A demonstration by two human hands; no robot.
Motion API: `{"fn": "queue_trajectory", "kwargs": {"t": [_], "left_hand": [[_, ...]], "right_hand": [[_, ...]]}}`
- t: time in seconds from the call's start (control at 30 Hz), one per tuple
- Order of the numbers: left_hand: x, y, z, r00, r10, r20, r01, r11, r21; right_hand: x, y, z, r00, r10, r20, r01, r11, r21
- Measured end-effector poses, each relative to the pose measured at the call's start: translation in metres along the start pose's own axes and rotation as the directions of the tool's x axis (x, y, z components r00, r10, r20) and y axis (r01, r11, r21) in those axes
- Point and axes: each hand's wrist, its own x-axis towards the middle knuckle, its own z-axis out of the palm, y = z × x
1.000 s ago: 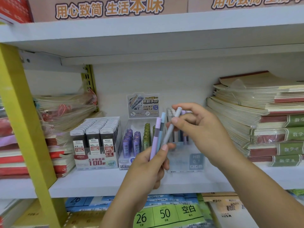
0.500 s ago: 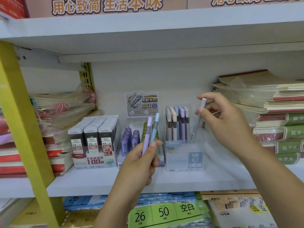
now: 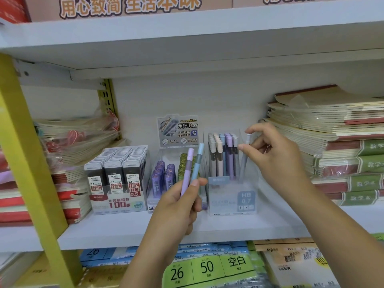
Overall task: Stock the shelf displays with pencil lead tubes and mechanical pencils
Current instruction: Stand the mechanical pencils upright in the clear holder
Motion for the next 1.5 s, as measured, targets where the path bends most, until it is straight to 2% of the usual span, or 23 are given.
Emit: {"fn": "queue_trajectory", "kwargs": {"t": [0.1, 0.27, 0.37, 0.43, 0.5, 0.57, 0.73, 0.83, 0.93, 1.03, 1.13, 1.33, 1.5], "left_hand": [[0.0, 0.0, 0.0, 1.0, 0.008, 0.012, -0.008, 1.0, 0.006], [-0.001, 0.002, 0.001, 0.999, 0.007, 0.047, -0.007, 1.0, -0.011], [-0.003, 0.004, 0.003, 0.997, 0.013, 0.079, -0.011, 0.999, -0.034], [-0.003, 0.006, 0.005, 0.994, 0.02, 0.105, -0.015, 0.999, -0.043], [-0.003, 0.007, 0.007, 0.992, 0.026, 0.124, -0.021, 0.999, -0.042], [-0.003, 0.007, 0.01, 0.99, 0.027, 0.137, -0.022, 0.999, -0.039], [-0.004, 0.006, 0.011, 0.986, 0.019, 0.164, -0.015, 1.0, -0.024], [-0.003, 0.006, 0.008, 0.993, 0.023, 0.119, -0.023, 1.0, -0.001], [-0.001, 0.006, 0.002, 0.999, 0.025, 0.047, -0.026, 1.0, 0.017], [-0.001, 0.004, -0.001, 0.999, 0.038, 0.014, -0.038, 0.999, 0.031], [0.0, 0.003, 0.0, 0.999, 0.031, -0.018, -0.03, 0.999, 0.029], [0.002, 0.001, 0.001, 0.999, 0.02, -0.044, -0.019, 0.999, 0.026], [0.0, 0.0, 0.0, 0.998, 0.041, -0.048, -0.038, 0.997, 0.068]], "right_hand": [[0.003, 0.003, -0.002, 1.0, -0.008, -0.017, 0.006, 0.995, -0.096], [0.003, -0.001, -0.003, 0.985, 0.096, 0.14, -0.067, 0.978, -0.199], [0.002, -0.015, -0.007, 0.999, 0.025, 0.047, -0.016, 0.985, -0.17], [0.001, -0.029, -0.01, 0.999, -0.019, 0.028, 0.021, 0.999, -0.05], [-0.001, -0.044, -0.01, 0.987, 0.054, 0.151, -0.083, 0.977, 0.194], [-0.004, -0.053, -0.006, 0.948, 0.114, 0.298, -0.222, 0.906, 0.36], [-0.01, -0.059, 0.005, 0.903, 0.144, 0.405, -0.351, 0.792, 0.5], [-0.008, -0.06, 0.005, 0.938, 0.176, 0.3, -0.323, 0.759, 0.565], [0.001, -0.057, -0.005, 0.975, 0.218, 0.039, -0.192, 0.746, 0.637], [0.007, -0.049, -0.016, 0.978, 0.169, -0.122, -0.076, 0.834, 0.546], [0.007, -0.042, -0.018, 0.983, 0.107, -0.146, -0.038, 0.912, 0.409], [0.003, -0.031, -0.006, 0.997, 0.029, -0.065, -0.022, 0.994, 0.106], [-0.001, -0.025, 0.002, 0.999, 0.009, 0.035, -0.008, 1.0, -0.028]]}}
